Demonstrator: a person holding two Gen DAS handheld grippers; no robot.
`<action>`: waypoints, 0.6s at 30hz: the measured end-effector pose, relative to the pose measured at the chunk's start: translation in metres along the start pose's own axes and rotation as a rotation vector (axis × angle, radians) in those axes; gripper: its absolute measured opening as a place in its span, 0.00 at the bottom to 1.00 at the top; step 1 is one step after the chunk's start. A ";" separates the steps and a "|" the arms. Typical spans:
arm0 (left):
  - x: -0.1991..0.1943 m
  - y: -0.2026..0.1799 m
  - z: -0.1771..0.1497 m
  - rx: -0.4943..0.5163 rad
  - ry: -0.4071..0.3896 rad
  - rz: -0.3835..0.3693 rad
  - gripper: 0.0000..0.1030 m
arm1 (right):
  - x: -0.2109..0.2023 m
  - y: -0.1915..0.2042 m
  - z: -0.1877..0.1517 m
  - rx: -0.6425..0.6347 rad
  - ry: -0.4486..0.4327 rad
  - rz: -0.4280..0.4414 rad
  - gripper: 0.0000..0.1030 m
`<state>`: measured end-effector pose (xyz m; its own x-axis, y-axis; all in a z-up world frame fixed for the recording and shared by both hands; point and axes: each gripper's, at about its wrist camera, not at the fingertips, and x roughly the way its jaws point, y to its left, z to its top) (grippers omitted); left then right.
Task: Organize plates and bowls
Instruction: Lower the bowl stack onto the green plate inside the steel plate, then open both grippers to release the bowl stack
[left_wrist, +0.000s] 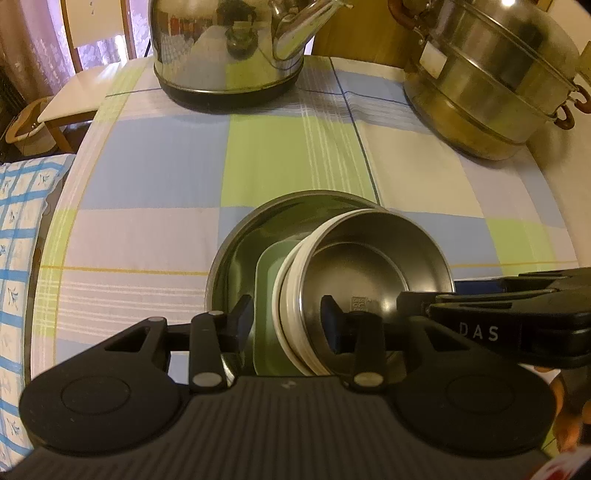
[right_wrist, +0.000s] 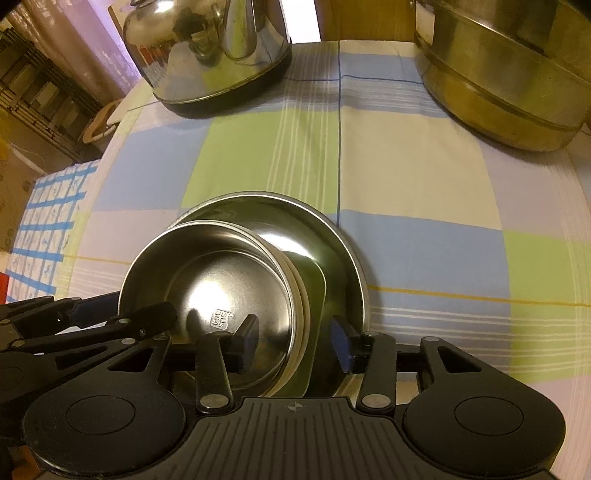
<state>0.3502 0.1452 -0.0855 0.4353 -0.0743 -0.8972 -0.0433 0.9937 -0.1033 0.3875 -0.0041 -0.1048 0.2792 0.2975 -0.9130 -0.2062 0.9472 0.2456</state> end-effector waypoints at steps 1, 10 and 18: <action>-0.002 0.000 0.000 0.002 -0.005 -0.001 0.36 | -0.001 0.000 -0.001 0.004 -0.006 0.006 0.46; -0.024 0.000 -0.009 0.039 -0.075 0.001 0.40 | -0.025 -0.006 -0.015 0.029 -0.126 0.056 0.63; -0.043 0.001 -0.020 0.068 -0.122 0.008 0.47 | -0.041 -0.009 -0.031 0.064 -0.190 0.070 0.67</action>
<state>0.3138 0.1482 -0.0554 0.5417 -0.0600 -0.8384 0.0123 0.9979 -0.0634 0.3488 -0.0287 -0.0803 0.4397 0.3743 -0.8165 -0.1726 0.9273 0.3321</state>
